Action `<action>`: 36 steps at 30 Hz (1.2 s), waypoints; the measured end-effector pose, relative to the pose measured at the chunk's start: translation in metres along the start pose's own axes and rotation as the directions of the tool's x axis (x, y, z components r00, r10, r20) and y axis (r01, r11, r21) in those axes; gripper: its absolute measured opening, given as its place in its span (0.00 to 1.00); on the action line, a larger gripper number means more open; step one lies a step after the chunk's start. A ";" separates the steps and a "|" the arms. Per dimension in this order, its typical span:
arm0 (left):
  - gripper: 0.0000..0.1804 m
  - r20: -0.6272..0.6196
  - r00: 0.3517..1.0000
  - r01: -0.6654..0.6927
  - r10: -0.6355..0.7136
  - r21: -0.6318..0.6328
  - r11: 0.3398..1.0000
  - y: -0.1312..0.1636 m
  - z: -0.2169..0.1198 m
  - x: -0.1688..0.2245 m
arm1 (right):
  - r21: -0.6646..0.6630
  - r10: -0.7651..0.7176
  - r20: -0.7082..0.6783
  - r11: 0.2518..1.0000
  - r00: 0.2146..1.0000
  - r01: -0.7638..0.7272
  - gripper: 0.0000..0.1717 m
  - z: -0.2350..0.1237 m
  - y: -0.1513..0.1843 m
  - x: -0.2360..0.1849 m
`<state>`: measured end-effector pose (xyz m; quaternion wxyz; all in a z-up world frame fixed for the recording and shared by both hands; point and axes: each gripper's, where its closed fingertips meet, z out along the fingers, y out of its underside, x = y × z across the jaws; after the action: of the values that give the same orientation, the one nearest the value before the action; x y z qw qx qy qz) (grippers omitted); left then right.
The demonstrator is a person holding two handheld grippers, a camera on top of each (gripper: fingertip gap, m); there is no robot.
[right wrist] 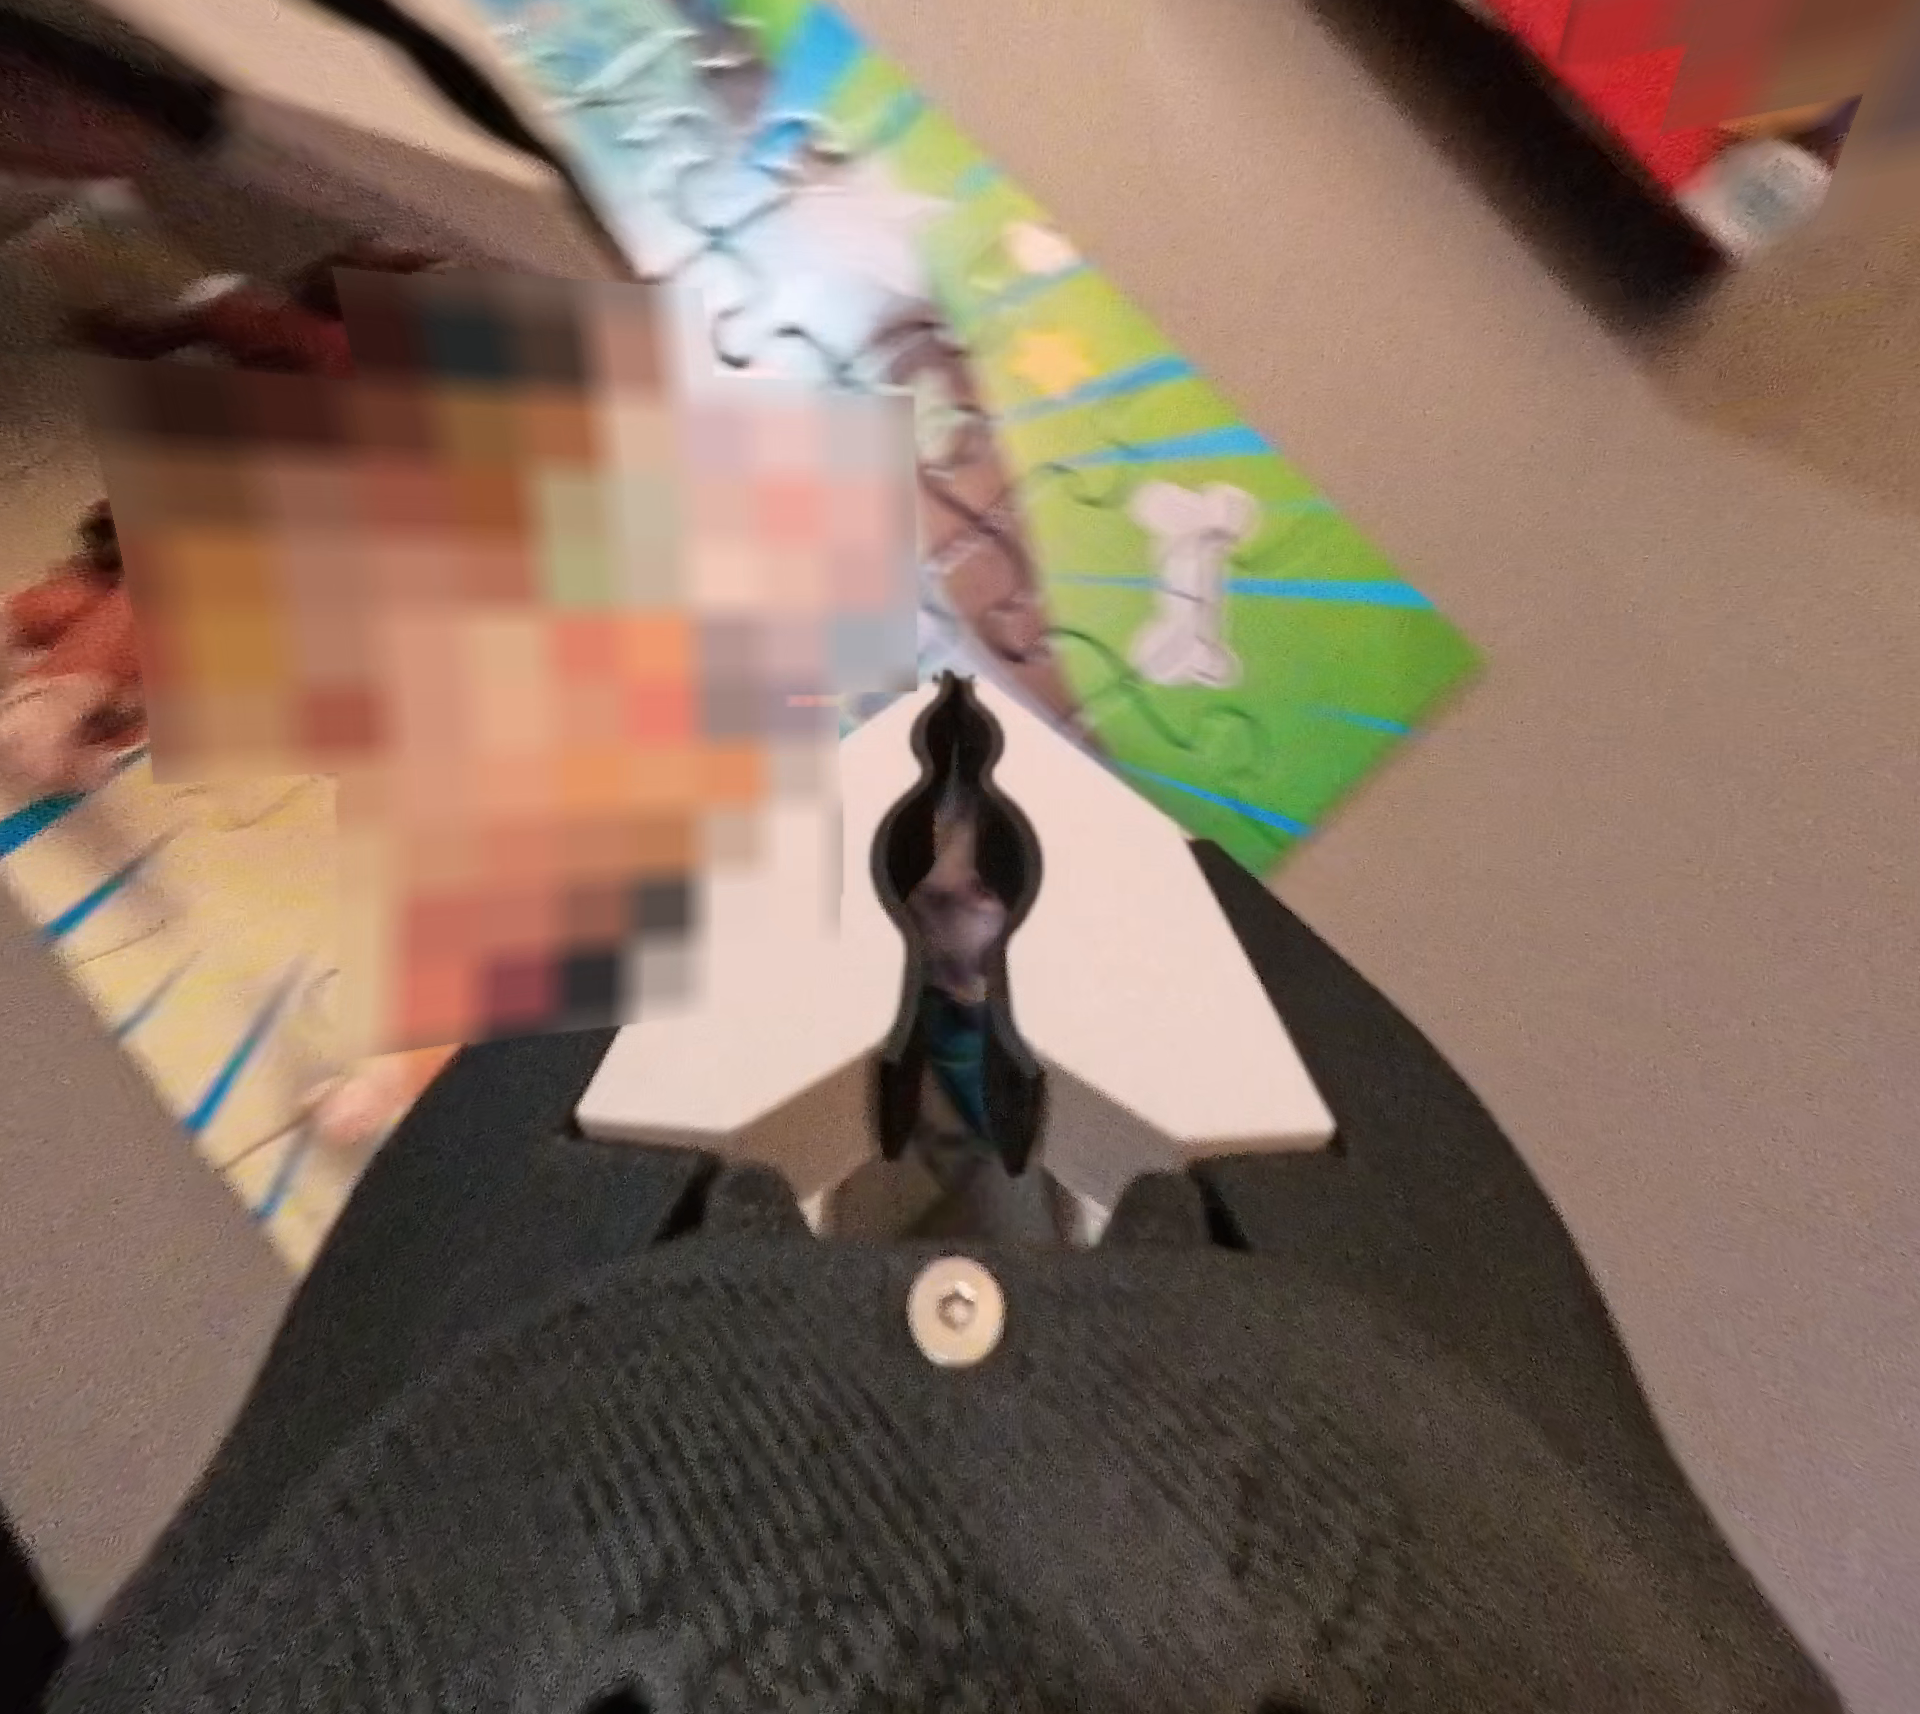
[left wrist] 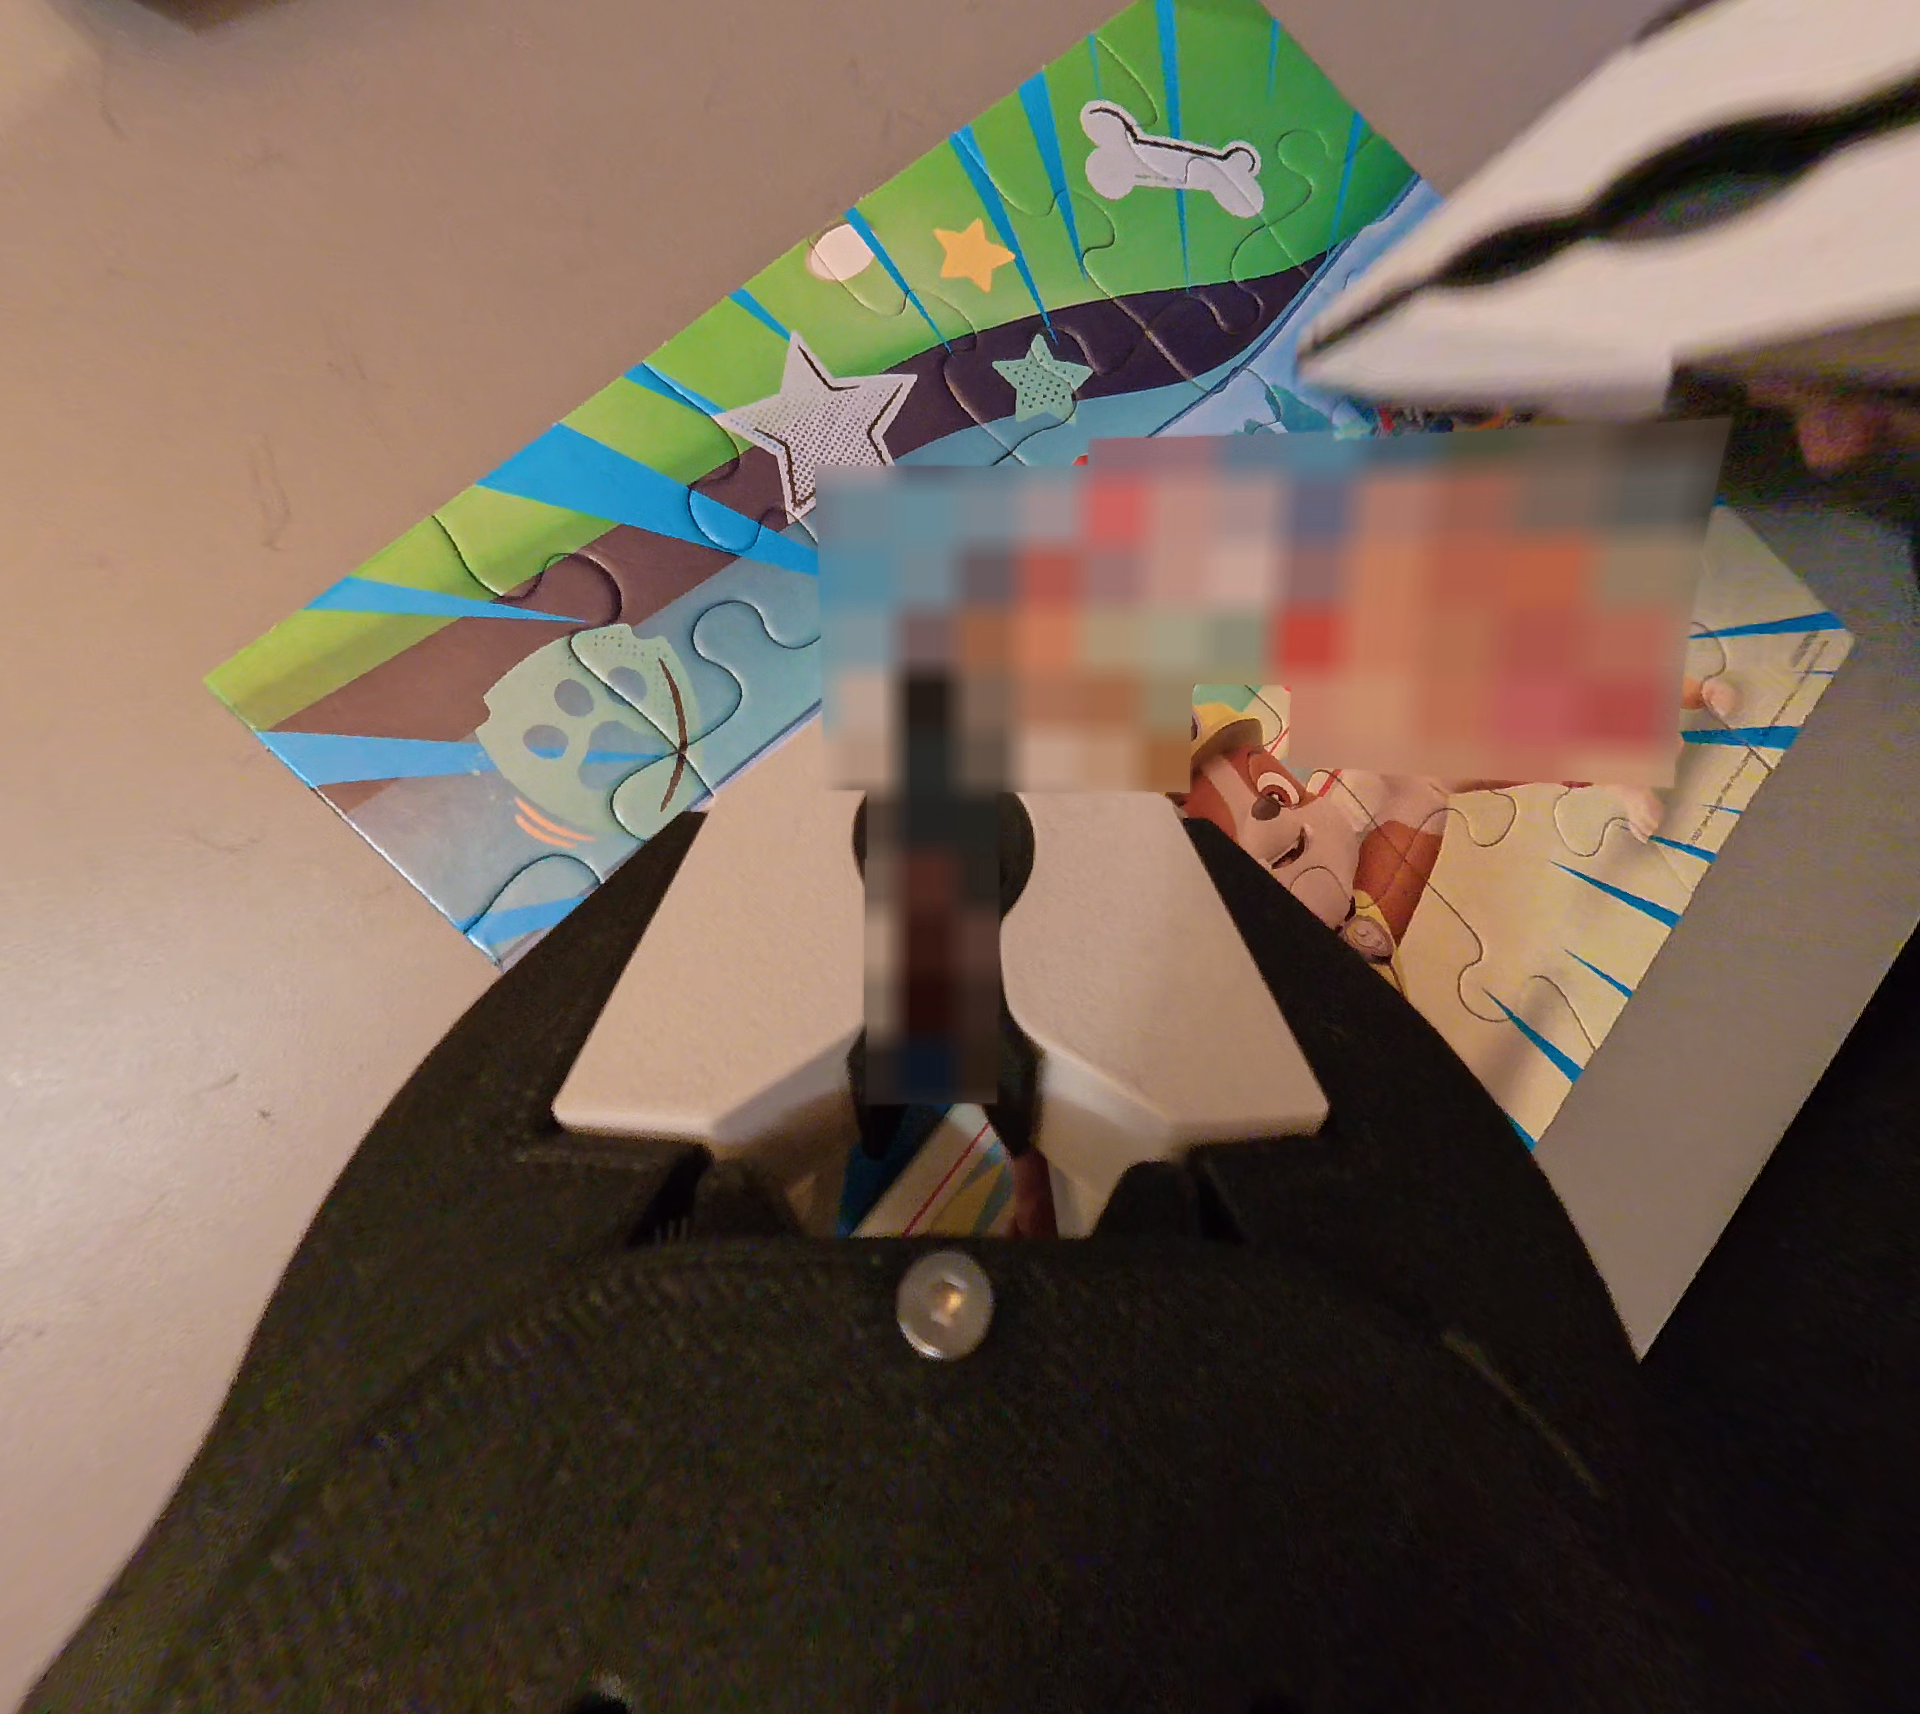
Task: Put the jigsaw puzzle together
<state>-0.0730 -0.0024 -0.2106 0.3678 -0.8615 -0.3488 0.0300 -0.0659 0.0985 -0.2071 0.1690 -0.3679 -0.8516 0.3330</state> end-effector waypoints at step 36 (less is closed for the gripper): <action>0.00 0.000 1.000 0.001 -0.001 0.006 1.000 0.000 0.001 0.001 | -0.001 0.057 0.102 0.998 0.993 -0.057 0.00 -0.055 0.054 -0.045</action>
<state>-0.0726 -0.0012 -0.2107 0.3706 -0.8602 -0.3491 0.0307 0.0218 0.1168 -0.2069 0.1162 -0.3743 -0.8479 0.3569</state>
